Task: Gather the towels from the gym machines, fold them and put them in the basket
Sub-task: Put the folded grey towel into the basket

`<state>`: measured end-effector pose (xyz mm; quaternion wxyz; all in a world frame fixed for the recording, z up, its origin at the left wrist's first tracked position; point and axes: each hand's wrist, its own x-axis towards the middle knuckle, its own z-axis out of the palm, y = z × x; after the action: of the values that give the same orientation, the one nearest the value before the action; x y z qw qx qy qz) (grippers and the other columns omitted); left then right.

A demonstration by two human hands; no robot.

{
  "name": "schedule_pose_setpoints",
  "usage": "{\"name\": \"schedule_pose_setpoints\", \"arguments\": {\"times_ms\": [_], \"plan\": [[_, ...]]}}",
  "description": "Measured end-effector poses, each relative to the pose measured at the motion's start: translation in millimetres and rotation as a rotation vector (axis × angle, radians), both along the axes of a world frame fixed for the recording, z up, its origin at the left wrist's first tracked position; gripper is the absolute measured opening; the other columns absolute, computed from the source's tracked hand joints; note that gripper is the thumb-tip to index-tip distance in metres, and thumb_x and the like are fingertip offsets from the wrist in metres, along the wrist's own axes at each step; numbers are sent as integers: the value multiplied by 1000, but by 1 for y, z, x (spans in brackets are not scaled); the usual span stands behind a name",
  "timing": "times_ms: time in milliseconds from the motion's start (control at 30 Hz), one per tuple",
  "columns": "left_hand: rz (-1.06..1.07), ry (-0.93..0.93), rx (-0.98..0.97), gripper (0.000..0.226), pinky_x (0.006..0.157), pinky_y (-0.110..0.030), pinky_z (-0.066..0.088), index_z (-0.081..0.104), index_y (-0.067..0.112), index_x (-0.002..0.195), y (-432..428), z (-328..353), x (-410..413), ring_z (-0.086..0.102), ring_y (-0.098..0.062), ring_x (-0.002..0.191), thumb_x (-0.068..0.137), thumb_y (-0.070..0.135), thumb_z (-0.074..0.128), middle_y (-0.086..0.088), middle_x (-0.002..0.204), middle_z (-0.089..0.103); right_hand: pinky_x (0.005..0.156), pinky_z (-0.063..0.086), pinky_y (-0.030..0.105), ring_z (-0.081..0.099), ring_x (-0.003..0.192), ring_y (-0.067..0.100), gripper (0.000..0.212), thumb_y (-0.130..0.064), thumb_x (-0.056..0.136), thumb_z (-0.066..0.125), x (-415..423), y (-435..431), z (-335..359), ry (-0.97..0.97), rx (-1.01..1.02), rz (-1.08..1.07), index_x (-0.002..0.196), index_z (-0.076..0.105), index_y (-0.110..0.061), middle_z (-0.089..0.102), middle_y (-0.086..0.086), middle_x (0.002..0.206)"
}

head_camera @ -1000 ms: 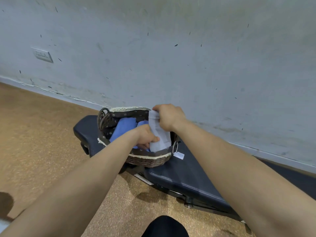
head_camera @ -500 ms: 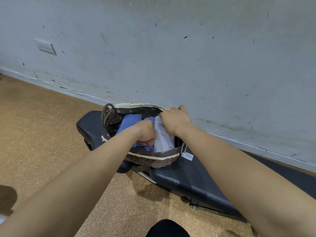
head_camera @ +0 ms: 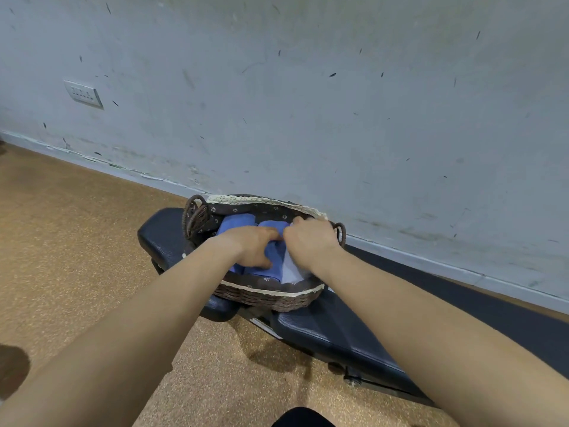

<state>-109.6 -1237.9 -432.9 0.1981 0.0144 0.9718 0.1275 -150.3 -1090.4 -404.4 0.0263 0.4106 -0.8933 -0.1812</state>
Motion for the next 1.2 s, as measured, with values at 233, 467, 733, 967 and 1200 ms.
{"name": "schedule_pose_setpoints", "arguments": {"times_ms": [233,467,733,967,1200], "plan": [[-9,-116,-72,100,99,-41,46,29,32,150,-7,4,-11,53,-27,124,69,52,83,1,145,50,79,43,27,63,113,26,32,-22,91,65,-3,1,-4,-438,187,-140,120,63,-9,64,10,124],[-106,-7,-341,77,78,-35,40,44,30,126,11,-6,-13,54,-23,115,65,58,81,7,120,58,81,41,29,57,118,30,51,-30,84,77,-16,-8,-19,-373,99,-128,124,58,-5,52,13,131],[44,-58,-222,74,73,-38,58,46,36,119,12,6,0,70,-23,88,55,56,76,13,100,68,73,43,28,60,112,31,42,-23,85,71,-5,7,-7,-424,-43,-159,120,58,-4,59,13,123],[158,56,-137,71,100,-39,47,40,27,148,28,62,36,53,-24,126,86,50,65,-1,144,53,91,53,40,59,115,32,34,-25,91,57,10,38,42,-372,-293,-186,122,62,-14,61,10,126],[139,132,-129,64,105,-37,41,42,23,148,68,112,71,48,-27,132,93,49,60,-3,149,48,88,53,40,60,113,31,32,-30,88,55,40,106,100,-278,-333,-244,116,65,-20,59,6,122]]}}
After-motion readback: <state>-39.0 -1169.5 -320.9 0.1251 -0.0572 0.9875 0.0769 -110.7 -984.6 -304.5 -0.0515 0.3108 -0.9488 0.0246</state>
